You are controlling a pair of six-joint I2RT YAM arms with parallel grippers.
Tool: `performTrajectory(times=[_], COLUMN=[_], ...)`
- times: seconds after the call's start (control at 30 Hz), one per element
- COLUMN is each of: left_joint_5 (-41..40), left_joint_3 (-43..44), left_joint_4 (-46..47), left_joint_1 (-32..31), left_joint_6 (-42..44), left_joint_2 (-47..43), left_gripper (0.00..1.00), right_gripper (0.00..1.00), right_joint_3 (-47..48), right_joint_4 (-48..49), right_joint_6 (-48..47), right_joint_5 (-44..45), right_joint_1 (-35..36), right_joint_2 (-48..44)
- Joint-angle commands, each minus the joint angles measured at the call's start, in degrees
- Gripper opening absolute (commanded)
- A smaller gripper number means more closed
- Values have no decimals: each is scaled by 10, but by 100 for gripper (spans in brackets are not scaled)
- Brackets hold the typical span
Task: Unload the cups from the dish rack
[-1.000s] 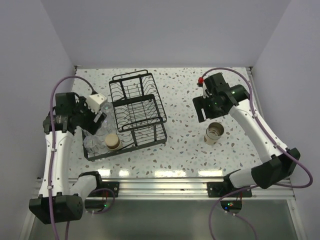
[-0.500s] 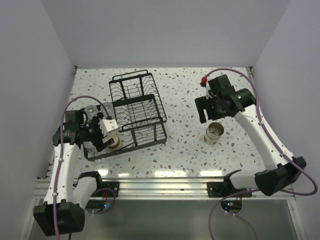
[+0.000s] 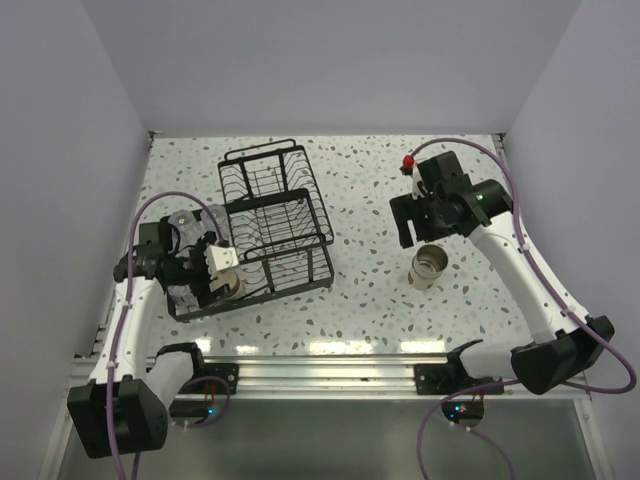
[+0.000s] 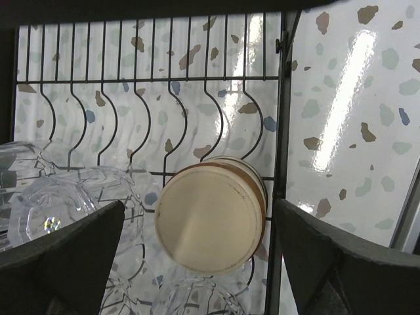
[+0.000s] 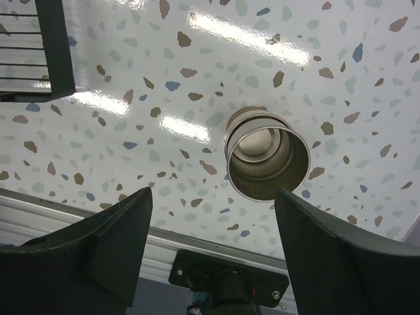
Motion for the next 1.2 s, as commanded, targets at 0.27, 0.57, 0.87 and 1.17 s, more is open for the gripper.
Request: performTrajectory(times=[0.27,0.57,0.87,1.17], left_joint_5=[-3,-55,4,22], left_joint_3=[-34,-38,-7,39], left_joint_4=[31,5,-56,-161], left_joint_1=[2,6,32,135], left_joint_6=[50,113,155,287], left_joint_2=[38,28,87,153], left_gripper=[91,91,86,89], right_gripper=[79,79,79,79], right_joint_3=[2,4,4,2], right_joint_4=[11,12,12,15], right_joint_6=[-16,-18,-22,-22], right_joint_5=[-15,-16,-20,-24], right_joint_1=[-2,-1,-2,-1], right_joint_2=[-9,-7,-12,-13])
